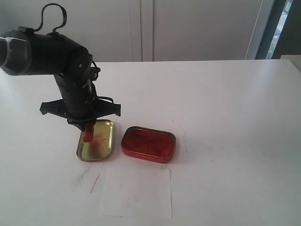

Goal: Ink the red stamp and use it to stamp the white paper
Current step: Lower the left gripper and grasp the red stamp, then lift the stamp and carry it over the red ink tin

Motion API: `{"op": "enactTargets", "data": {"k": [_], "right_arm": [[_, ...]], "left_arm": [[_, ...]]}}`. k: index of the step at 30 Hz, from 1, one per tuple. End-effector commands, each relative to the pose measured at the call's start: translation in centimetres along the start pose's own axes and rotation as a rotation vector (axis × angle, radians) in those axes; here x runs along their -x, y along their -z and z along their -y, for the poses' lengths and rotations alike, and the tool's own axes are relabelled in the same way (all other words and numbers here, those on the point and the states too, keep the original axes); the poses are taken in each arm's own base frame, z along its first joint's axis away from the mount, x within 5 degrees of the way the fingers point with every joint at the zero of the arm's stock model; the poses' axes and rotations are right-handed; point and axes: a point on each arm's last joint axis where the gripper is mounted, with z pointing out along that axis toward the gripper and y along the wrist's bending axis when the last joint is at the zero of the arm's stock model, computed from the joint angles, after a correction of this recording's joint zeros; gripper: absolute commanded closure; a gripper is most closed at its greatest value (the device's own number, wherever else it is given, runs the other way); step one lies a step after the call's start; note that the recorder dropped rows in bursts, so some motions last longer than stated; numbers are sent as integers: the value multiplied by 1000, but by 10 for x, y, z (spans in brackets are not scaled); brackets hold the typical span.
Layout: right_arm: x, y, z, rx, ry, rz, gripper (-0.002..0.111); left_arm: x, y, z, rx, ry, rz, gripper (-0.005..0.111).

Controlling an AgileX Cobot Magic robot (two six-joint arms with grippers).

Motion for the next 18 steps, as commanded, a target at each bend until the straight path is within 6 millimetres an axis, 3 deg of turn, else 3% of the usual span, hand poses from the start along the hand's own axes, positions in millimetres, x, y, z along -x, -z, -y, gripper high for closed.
{"op": "enactTargets", "data": {"k": [1,8,18], "right_arm": [[-1,0,0,2,-3,7,108],[-1,0,0,2,-3,7,108],[-1,0,0,2,-3,7,108]], "left_arm": [[-2,18,-2,-11,-94,6,107],[-4,38,2,-106,-281,17,107],[-11,43,13,-246,-502,-13,107]]}}
